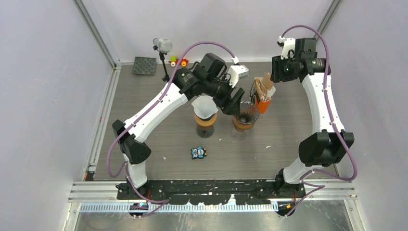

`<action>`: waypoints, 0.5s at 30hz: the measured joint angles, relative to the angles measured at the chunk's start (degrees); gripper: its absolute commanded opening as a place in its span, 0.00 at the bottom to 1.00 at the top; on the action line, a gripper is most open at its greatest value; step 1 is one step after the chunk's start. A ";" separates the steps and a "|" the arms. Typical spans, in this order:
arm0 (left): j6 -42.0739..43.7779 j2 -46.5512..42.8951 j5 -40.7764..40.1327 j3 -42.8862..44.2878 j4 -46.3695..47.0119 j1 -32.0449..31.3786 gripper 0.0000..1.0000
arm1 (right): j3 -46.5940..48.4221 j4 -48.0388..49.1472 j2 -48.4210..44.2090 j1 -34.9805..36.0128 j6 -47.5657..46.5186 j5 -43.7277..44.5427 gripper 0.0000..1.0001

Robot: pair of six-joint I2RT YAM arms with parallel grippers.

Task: Place the coffee filter in the dripper
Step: Pick up the coffee filter from the coffee filter holder.

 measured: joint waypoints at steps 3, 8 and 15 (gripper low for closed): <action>0.02 0.00 0.00 -0.02 -0.02 0.00 0.72 | 2.45 -0.42 2.25 0.00 0.00 -0.04 0.48; 0.52 0.00 0.00 0.00 0.00 0.00 0.72 | 3.93 -0.61 6.01 0.00 0.02 -0.42 0.44; 0.66 0.00 0.00 -0.02 0.00 0.00 0.73 | 3.93 -1.14 8.33 0.00 0.17 -0.94 0.33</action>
